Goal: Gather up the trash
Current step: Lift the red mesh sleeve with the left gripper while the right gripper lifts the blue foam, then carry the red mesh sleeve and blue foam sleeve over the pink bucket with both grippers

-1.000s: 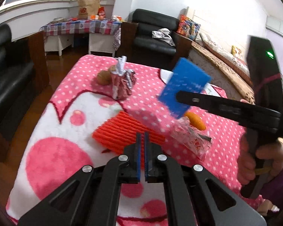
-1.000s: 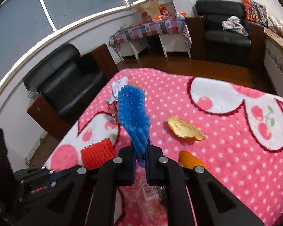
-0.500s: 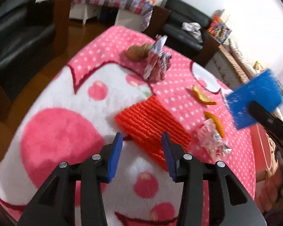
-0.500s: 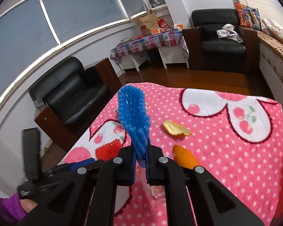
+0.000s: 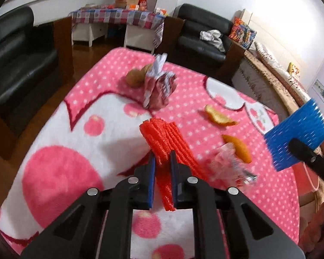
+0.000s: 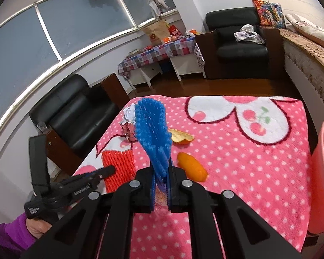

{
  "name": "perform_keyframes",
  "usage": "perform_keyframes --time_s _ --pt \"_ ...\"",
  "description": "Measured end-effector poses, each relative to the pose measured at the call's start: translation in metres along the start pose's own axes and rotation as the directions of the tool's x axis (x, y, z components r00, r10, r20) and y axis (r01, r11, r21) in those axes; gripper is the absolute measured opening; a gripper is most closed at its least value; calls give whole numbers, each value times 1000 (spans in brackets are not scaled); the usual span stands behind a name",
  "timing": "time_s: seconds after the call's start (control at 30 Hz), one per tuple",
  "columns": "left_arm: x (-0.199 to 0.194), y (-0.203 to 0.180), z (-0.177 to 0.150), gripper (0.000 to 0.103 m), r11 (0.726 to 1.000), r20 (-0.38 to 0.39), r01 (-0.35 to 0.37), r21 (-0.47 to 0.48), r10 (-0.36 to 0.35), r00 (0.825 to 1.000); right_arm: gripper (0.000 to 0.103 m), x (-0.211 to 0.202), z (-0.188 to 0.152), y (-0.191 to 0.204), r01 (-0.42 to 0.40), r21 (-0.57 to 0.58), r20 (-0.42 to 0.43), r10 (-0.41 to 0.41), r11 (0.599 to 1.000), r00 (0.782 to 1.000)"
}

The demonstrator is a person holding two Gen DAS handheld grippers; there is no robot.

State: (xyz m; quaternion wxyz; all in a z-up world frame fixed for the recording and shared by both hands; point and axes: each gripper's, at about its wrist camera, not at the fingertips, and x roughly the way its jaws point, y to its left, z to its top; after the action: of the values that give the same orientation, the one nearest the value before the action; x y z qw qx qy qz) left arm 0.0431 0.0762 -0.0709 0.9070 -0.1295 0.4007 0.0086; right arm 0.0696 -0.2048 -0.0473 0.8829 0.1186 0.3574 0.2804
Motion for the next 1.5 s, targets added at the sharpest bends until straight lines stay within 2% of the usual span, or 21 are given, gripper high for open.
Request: perform_keyframes --time_s 0.3,0.77,1.17,1.33,1.5 --pt "-29 -43 17 11 991 95 102 87 -110 989 7 -25 -4 -13 15 35 37 -16 999 999" --pt "-47 -129 29 12 938 159 242 249 -286 945 7 -80 -11 -48 73 132 140 -91 989 986" --pt "-34 -199 21 12 873 108 347 342 -403 909 7 -136 -23 -95 172 239 206 -223 956 953" --pt "-30 -234 15 12 837 85 391 383 -453 888 7 -159 -29 -120 229 295 223 -300 928 927" --pt "-20 -263 7 12 811 46 417 411 -475 879 7 -180 -38 -146 271 349 229 -362 897 904"
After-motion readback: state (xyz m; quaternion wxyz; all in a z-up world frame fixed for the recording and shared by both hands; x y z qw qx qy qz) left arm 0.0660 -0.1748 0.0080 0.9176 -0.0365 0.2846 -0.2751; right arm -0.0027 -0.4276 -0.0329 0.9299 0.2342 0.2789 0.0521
